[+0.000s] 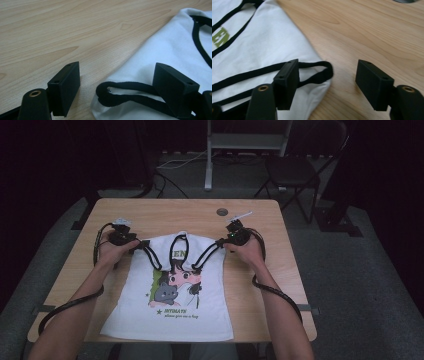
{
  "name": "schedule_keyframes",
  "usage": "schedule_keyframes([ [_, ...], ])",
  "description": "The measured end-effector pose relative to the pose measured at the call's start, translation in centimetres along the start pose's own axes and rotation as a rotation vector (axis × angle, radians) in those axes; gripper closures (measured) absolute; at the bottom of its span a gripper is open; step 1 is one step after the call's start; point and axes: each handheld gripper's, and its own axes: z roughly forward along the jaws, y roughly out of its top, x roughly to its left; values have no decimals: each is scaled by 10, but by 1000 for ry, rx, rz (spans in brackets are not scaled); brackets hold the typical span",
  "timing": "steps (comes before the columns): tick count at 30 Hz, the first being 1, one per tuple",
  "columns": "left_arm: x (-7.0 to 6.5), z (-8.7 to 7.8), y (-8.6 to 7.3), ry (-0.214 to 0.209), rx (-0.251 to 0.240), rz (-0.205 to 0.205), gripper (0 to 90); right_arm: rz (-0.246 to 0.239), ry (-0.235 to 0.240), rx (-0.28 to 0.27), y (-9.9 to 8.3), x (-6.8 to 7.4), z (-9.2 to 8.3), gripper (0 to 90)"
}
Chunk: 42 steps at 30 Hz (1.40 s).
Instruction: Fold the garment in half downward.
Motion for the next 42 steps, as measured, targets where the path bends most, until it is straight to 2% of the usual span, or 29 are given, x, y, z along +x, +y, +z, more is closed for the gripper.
schedule_keyframes([
  [2,-1,0,-2,-2,-9,9,240,-12,1,8,0,2,2,399],
  [3,-2,-1,-2,1,-10,9,262,-33,3,4,-1,4,4,423],
  [5,-3,-2,-2,-3,-7,18,349,-62,-10,3,-1,8,5,476],
  [7,-4,-3,-2,-10,-5,25,409,-85,-16,-5,-2,11,5,574],
  [11,-6,-6,-3,-32,6,26,557,-116,18,-24,-9,18,2,768],
  [13,-6,-5,-2,-59,9,-6,649,-109,35,-16,-9,18,0,794],
  [15,-5,-5,0,-64,17,-13,713,-90,50,-9,-9,17,0,805],
  [18,-4,-7,2,-76,2,-57,780,-46,81,-19,-8,13,-2,810],
  [23,-1,-9,3,-105,-18,-95,796,-10,106,-35,-7,8,-6,810],
  [27,-1,-11,4,-146,-43,-123,806,-7,101,-32,-5,7,-9,811],
  [30,-1,-11,3,-152,-36,-129,810,-14,92,-7,-5,8,-7,811],
  [32,0,-11,2,-161,-41,-143,813,-4,92,-15,-5,8,-8,812],
  [37,1,-12,2,-155,-37,-139,819,-1,85,-14,-4,6,-8,811],
  [42,3,-12,9,-157,-45,-137,822,10,76,-26,1,4,-10,812],
])
